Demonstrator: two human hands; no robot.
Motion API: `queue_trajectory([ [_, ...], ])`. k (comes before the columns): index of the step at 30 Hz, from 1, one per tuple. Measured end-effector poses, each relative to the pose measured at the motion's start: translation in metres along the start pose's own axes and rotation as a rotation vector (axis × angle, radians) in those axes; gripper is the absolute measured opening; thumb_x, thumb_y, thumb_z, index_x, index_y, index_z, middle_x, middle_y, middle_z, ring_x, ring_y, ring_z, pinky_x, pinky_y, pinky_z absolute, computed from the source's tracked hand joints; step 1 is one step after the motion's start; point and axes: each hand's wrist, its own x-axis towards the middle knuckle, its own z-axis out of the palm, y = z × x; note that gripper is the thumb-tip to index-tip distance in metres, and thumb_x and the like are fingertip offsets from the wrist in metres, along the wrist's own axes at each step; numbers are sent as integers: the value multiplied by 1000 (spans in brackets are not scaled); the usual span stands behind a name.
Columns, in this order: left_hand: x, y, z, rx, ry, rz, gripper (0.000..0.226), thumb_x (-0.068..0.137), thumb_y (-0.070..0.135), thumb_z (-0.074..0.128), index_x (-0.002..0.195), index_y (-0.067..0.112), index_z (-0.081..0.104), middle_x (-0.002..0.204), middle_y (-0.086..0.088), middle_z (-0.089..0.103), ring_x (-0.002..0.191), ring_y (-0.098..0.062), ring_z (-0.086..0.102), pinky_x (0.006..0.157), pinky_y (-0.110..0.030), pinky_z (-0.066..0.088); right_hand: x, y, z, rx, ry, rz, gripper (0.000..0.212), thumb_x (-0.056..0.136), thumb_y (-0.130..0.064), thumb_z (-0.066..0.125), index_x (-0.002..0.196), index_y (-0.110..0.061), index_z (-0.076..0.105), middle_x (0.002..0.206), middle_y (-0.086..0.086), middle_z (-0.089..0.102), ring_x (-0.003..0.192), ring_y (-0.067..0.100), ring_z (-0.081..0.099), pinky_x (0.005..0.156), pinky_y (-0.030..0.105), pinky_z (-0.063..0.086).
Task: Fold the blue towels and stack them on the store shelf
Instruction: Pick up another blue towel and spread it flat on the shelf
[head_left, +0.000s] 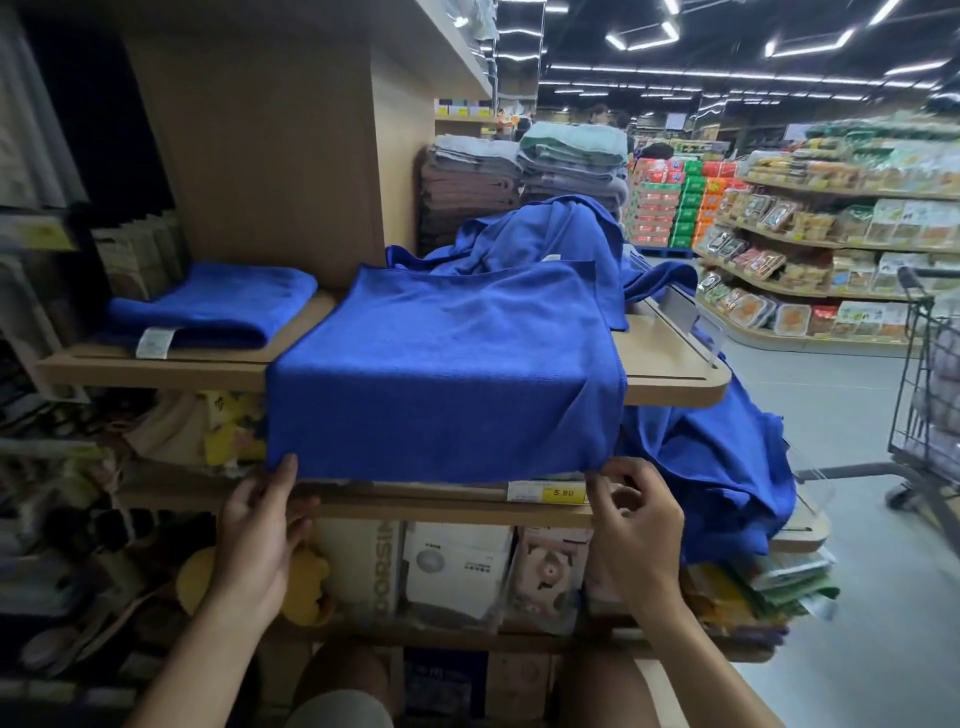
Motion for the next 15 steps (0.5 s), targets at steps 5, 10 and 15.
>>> queue_trajectory([
  [5,6,-3,-7,12,-27,11,25,74,48,77,95,36,70,88,13,72,68,-7,66,64,-31,46,1,-4,-20,750,-91,447,14,94,-8,63,84,-18,63,69,4,59,51,12,56,43,21,46],
  [10,10,-6,-14,12,-74,-18,23,76,46,79,97,40,72,96,10,74,71,-10,67,65,-34,45,12,0,-26,1041,-228,693,6,91,-12,62,87,-16,61,87,11,66,73,18,69,54,25,54],
  [15,13,-3,-21,27,-102,-60,30,73,48,83,99,39,73,98,7,74,72,-10,69,65,-34,46,31,4,-36,1253,-575,955,23,93,-18,62,111,-7,68,128,20,65,117,34,65,95,39,57],
])
